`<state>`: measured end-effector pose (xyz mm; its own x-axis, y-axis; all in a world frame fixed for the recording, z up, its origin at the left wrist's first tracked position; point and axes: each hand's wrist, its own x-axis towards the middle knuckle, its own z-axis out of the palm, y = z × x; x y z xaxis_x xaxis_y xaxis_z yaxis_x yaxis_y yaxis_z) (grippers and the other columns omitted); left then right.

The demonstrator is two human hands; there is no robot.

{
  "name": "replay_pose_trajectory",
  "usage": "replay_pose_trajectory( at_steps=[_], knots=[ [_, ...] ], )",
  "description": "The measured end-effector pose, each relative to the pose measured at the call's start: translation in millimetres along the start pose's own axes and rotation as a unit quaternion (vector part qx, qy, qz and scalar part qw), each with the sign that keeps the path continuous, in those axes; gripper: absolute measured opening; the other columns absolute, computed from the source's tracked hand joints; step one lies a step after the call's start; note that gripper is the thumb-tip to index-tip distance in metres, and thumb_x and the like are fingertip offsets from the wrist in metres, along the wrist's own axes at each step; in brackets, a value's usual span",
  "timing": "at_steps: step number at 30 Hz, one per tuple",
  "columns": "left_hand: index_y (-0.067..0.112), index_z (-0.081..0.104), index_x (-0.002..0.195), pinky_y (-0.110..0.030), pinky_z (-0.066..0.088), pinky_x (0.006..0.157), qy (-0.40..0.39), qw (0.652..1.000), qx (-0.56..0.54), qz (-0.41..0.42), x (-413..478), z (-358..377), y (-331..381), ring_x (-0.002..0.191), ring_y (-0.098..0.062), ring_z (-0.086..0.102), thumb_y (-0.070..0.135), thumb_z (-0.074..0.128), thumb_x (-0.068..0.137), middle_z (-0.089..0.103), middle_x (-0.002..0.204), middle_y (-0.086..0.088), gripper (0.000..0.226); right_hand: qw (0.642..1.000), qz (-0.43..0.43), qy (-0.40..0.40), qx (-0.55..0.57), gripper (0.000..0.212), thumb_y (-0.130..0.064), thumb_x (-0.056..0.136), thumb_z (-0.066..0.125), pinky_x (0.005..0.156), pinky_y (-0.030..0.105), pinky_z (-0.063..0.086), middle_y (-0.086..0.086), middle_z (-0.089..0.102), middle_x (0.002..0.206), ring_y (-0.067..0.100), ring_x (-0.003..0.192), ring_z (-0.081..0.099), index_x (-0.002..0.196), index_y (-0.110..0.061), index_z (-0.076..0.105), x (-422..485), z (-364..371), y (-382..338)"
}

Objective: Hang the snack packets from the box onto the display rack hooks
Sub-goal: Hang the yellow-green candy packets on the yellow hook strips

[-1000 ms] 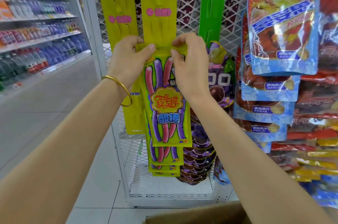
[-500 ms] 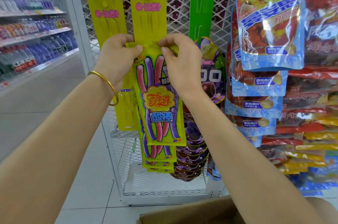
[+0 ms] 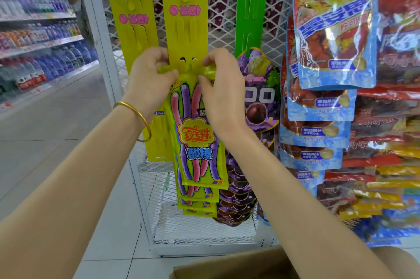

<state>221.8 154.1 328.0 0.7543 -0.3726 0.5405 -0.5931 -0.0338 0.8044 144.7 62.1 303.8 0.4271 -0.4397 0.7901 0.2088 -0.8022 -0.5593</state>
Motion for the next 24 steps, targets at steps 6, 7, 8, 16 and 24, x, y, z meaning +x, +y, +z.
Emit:
replay_pose_trajectory(
  at_steps=[6, 7, 8, 16, 24],
  knots=[
    [0.021, 0.058, 0.098, -0.043, 0.050, 0.089, 0.032, 0.997, 0.068, 0.036, -9.3, -0.4, -6.8, 0.099, -0.021, 0.062, 0.003, 0.058, 0.084, 0.065, 0.104, -0.004, 0.023, 0.999, 0.011, 0.018, -0.050, 0.032, 0.004, 0.080, 0.061, 0.068, 0.048, 0.045, 0.010, 0.044, 0.114, 0.030, 0.085, 0.052, 0.108, -0.007, 0.048, -9.8, 2.3, -7.8],
    [0.021, 0.058, 0.098, -0.043, 0.051, 0.088, 0.038, 0.996, 0.075, 0.038, -9.6, -0.2, -7.6, 0.098, -0.021, 0.062, 0.004, 0.059, 0.084, 0.066, 0.104, -0.004, 0.022, 0.998, 0.015, 0.016, -0.053, 0.034, 0.004, 0.080, 0.061, 0.069, 0.048, 0.046, 0.010, 0.043, 0.115, 0.031, 0.085, 0.052, 0.109, -0.007, 0.047, -10.5, 2.4, -7.8],
    [0.019, 0.059, 0.100, -0.042, 0.051, 0.088, 0.042, 0.995, 0.080, 0.041, -10.1, 0.2, -7.9, 0.097, -0.021, 0.063, 0.005, 0.059, 0.085, 0.066, 0.103, -0.004, 0.021, 0.998, 0.019, 0.013, -0.053, 0.035, 0.004, 0.080, 0.061, 0.069, 0.049, 0.046, 0.010, 0.043, 0.116, 0.032, 0.086, 0.052, 0.110, -0.007, 0.047, -11.2, 2.8, -7.3],
    [0.018, 0.052, 0.118, -0.030, 0.050, 0.088, 0.055, 0.995, 0.077, 0.029, -26.9, 2.6, -17.9, 0.101, -0.016, 0.059, 0.010, 0.062, 0.083, 0.061, 0.113, -0.003, 0.037, 0.997, 0.022, -0.007, -0.076, 0.045, -0.007, 0.083, 0.066, 0.069, 0.041, 0.048, 0.010, 0.042, 0.124, 0.029, 0.094, 0.055, 0.121, -0.007, 0.043, -16.5, -7.6, -7.4],
    [0.011, 0.042, 0.132, -0.036, 0.044, 0.098, 0.128, 0.978, 0.158, 0.051, -68.4, 4.7, -24.7, 0.114, -0.019, 0.046, 0.015, 0.064, 0.085, 0.044, 0.128, -0.011, 0.053, 0.987, -0.029, 0.052, -0.147, 0.043, -0.005, 0.074, 0.073, 0.062, 0.037, 0.048, 0.013, 0.051, 0.115, 0.031, 0.099, 0.053, 0.113, -0.004, 0.054, -52.9, -15.4, 3.3]
  ],
)
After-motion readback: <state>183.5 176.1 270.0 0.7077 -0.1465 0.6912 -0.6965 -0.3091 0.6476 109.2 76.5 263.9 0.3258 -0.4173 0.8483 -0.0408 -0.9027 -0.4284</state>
